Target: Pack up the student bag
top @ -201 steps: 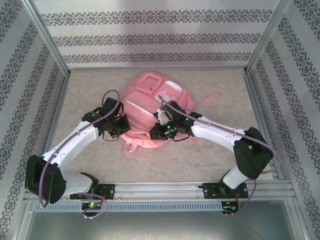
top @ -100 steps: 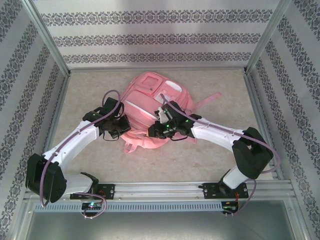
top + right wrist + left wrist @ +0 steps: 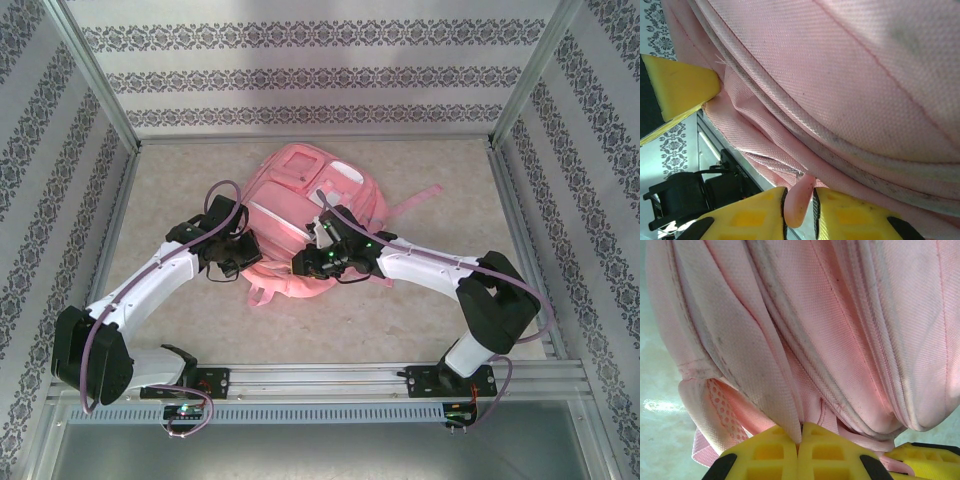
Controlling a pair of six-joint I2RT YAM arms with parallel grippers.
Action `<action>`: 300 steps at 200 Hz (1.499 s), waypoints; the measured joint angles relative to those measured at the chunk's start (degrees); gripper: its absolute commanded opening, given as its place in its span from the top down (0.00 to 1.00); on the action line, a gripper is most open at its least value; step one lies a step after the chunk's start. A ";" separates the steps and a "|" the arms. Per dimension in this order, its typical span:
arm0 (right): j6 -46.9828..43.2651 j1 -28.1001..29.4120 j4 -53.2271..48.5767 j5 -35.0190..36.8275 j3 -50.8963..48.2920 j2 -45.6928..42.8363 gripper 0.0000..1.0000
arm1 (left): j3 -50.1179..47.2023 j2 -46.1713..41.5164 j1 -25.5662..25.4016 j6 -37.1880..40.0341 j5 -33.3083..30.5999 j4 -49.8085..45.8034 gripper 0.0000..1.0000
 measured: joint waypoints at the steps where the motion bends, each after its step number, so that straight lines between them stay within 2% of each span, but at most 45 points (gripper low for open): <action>1: 0.00 0.00 0.02 0.00 -0.02 0.00 0.78 | 0.00 0.00 0.00 0.00 0.00 0.00 1.00; 50: 0.11 0.11 -0.17 1.68 -0.35 0.00 1.00 | -0.09 0.04 0.00 -0.17 -0.02 0.11 1.00; 86: -0.22 1.66 -1.49 6.86 -1.73 -2.29 1.00 | -0.09 -0.09 -0.02 -0.20 0.00 0.09 1.00; 142: 2.67 10.80 -2.23 25.03 -6.36 -12.00 1.00 | -0.09 -2.49 -0.31 -1.27 0.22 0.09 1.00; 193: 4.20 15.45 2.05 35.87 -9.51 -13.22 1.00 | -0.09 -3.15 -0.35 -4.04 0.83 0.11 1.00; 221: 4.33 16.04 3.76 38.01 -9.64 -12.07 1.00 | -0.09 -3.37 -0.35 -5.35 1.16 0.20 1.00; 258: 5.18 16.15 3.43 39.30 -5.97 -4.90 1.00 | -0.13 -3.69 -0.31 -6.60 1.20 0.15 1.00; 300: 8.52 16.90 2.67 41.20 -3.30 -1.36 1.00 | -0.44 -5.25 -0.24 -7.76 0.46 0.28 1.00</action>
